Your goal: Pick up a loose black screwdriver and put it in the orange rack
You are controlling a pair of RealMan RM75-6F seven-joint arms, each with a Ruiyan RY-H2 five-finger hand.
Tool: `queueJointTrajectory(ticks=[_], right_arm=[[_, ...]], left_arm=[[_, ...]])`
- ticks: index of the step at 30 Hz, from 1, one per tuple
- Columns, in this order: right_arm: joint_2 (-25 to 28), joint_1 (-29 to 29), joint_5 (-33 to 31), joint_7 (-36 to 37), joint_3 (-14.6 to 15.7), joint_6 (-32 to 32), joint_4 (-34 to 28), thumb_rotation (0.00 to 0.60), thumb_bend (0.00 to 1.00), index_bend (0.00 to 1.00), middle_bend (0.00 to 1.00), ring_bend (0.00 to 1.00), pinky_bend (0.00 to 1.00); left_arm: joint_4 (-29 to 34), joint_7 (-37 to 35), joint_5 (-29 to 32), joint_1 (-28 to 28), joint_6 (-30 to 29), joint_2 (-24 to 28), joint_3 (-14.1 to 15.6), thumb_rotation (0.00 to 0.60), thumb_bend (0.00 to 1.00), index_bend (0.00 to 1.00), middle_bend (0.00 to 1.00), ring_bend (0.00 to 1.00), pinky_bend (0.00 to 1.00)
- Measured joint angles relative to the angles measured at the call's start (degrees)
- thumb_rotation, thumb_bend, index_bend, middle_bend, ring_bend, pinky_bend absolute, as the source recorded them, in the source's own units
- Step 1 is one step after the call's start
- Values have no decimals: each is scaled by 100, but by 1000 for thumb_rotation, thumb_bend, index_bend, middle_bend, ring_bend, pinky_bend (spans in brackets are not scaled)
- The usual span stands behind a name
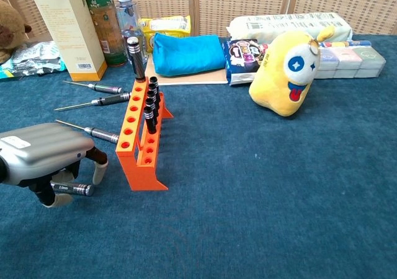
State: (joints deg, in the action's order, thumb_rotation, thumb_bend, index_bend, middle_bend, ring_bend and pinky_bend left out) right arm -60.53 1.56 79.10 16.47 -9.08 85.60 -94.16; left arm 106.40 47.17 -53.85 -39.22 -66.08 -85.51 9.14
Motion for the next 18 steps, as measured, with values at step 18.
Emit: queueJointTrajectory(ticks=[18], right_arm=[[0,-10,17,3,-22,63,15,600,92,13,154,128,69]], left_arm=[[-195,214,-48,166,-20,-217,-63,600,296,495,1000,1000,986]])
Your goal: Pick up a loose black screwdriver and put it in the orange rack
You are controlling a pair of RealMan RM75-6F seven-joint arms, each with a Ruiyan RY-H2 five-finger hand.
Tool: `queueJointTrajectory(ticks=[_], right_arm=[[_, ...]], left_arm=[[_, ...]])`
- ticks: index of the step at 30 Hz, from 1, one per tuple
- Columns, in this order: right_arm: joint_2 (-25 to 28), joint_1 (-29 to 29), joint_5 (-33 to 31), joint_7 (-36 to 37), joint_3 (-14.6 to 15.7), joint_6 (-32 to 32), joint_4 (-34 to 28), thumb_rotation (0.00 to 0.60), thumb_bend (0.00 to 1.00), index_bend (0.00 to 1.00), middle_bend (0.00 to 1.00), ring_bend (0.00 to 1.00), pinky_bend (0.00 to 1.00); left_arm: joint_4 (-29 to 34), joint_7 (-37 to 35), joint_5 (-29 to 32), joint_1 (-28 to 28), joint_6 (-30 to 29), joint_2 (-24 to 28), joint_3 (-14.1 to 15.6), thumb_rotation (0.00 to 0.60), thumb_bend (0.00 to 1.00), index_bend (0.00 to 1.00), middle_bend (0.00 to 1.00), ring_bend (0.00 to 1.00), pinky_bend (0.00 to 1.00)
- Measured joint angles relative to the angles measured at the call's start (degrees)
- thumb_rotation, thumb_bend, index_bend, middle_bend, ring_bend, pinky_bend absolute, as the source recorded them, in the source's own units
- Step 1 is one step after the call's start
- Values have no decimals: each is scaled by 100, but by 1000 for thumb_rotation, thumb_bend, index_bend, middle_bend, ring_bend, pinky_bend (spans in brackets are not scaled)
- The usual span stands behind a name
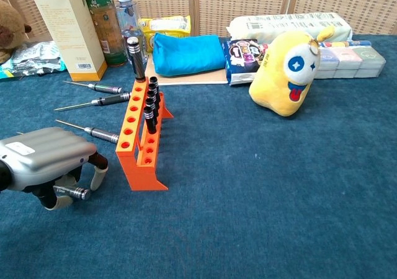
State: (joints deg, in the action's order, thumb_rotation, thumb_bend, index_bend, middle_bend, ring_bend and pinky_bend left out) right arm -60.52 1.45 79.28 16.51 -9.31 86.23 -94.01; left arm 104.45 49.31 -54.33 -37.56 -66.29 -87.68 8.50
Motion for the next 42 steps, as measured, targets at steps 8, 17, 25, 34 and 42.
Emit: queueJointTrajectory(ticks=[8,17,25,34,42], right_arm=[[2,-8,9,21,-8,25,-4,600,93,12,155,128,68],[17,-11,11,61,-12,24,-9,600,93,13,155,128,68],[11,2,16,53,-4,-3,-12,600,92,13,155,128,68],[-25,37,7,-15,18,-80,-6,600,93,13,155,128,68],[-75,81,-48,-77,31,-189,35,600,93,13,155,128,68]], left_arm=[[-41,60,-19,33,31,-55,-22,600,315,585,1000,1000,986],[113,138,-10,49,-20,21,-95,600,324,594,1000,1000,986],[463,13,-127,90,-86,369,-134,600,325,594,1000,1000,986],[961,-330,-433,154,-163,970,-192,600,325,594,1000,1000,986],[1366,-646,-650,181,-150,1502,-261,600,324,594,1000,1000,986]])
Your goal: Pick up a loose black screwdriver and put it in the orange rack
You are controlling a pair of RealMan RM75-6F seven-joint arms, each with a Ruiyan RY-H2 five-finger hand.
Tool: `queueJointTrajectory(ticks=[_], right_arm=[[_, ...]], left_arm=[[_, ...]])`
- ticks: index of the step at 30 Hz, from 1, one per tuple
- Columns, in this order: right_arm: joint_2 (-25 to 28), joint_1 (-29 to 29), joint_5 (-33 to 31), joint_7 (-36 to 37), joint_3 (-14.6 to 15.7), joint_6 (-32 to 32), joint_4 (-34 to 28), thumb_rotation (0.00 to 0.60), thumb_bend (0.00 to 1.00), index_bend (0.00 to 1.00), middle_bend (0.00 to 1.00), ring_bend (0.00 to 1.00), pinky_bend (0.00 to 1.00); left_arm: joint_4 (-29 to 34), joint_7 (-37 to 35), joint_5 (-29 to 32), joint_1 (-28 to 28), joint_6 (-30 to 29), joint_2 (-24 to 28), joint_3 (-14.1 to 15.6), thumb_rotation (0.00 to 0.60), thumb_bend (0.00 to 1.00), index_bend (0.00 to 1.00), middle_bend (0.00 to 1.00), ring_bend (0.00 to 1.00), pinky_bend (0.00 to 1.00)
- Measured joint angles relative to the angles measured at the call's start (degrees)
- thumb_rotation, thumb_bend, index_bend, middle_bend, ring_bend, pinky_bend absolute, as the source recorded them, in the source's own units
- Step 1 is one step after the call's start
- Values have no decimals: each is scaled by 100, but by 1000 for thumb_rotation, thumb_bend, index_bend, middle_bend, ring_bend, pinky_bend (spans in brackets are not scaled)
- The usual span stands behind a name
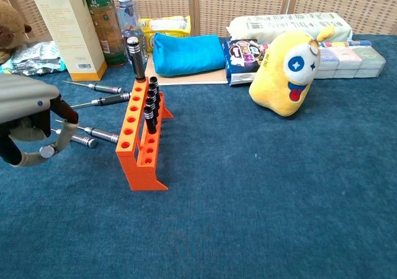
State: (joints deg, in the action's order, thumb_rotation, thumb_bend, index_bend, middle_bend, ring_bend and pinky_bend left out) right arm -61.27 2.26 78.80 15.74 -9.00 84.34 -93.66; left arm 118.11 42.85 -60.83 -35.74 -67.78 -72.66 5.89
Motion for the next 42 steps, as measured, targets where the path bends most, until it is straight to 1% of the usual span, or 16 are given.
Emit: queueJointTrajectory(ticks=[8,12,18,23,27,33,37,42], right_arm=[[-63,49,-44,-72,15,-111,52,600,94,13,155,128,68],[-90,75,-68,-91,23,-169,70,600,93,13,155,128,68],[-113,102,-98,-100,23,-220,93,600,93,13,155,128,68],[-109,101,-149,-72,7,-235,101,600,94,12,155,128,68],[-101,102,-210,-50,-15,-261,114,600,94,12,155,128,68],[-96,118,-291,10,-44,-332,152,600,94,12,155,127,68],[-93,126,-326,42,-61,-361,167,600,94,12,154,127,68],[-90,140,-370,83,-76,-415,197,600,95,12,155,128,68]], left_arm=[[352,-359,-224,55,-11,485,-85,600,324,594,1000,1000,986],[629,-637,-362,90,16,887,-120,600,324,594,1000,1000,986],[1007,-1016,-431,73,220,1498,-195,600,324,594,1000,1000,986],[1246,-1334,-446,23,346,2033,-357,600,332,594,1000,1000,986],[1396,-1491,-405,-37,409,2351,-521,600,334,594,1000,1000,986],[1626,-1677,-34,-261,551,2805,-886,600,336,594,1000,1000,986],[1668,-1822,364,-497,742,3005,-1151,600,337,594,1000,1000,986],[1681,-1879,923,-801,966,3248,-1397,600,336,594,1000,1000,986]])
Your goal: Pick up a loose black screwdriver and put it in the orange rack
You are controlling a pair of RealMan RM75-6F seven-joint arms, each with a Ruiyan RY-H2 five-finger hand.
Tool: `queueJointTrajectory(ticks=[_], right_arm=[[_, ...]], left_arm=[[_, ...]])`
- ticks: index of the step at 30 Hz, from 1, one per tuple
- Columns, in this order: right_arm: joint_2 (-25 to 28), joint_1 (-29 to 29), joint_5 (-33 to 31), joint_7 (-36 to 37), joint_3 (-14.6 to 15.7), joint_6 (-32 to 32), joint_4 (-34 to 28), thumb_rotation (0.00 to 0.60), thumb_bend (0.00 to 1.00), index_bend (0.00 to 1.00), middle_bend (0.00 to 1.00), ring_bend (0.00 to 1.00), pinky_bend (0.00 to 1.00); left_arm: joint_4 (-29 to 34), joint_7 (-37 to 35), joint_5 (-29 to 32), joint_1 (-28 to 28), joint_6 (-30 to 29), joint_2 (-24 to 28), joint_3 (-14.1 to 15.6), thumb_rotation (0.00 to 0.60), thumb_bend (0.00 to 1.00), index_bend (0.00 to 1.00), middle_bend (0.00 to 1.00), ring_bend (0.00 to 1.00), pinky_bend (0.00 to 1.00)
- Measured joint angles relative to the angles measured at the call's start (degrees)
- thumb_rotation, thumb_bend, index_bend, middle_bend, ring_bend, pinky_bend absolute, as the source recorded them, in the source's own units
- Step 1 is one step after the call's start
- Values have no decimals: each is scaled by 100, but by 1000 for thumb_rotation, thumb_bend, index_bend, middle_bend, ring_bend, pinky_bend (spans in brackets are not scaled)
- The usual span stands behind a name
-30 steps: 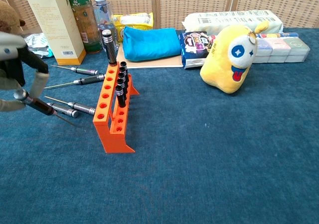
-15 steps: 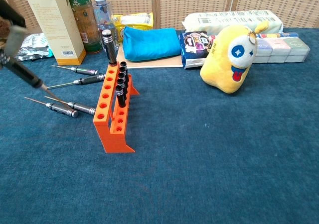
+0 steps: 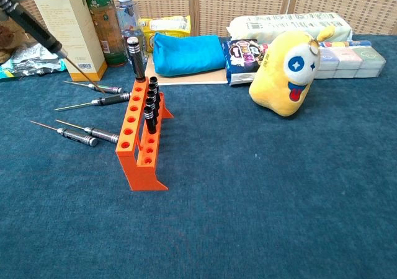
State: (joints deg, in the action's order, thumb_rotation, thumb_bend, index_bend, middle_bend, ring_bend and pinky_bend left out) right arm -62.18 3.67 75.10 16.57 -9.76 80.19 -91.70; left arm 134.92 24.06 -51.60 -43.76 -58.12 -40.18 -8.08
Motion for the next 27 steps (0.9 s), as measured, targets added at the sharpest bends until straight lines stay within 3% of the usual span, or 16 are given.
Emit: queueJointTrajectory(ticks=[11,27], right_arm=[[-32,20,-59,-68,-11,-51,28,600,94,12,155,128,68],[-55,49,-230,-60,-78,-157,147,600,96,12,155,128,68]], left_arm=[[-63,223,1260,-774,352,177,-327,600,336,593,1000,1000,986],[-353,929,2246,-1576,47,-521,-305,600,336,594,1000,1000,986]])
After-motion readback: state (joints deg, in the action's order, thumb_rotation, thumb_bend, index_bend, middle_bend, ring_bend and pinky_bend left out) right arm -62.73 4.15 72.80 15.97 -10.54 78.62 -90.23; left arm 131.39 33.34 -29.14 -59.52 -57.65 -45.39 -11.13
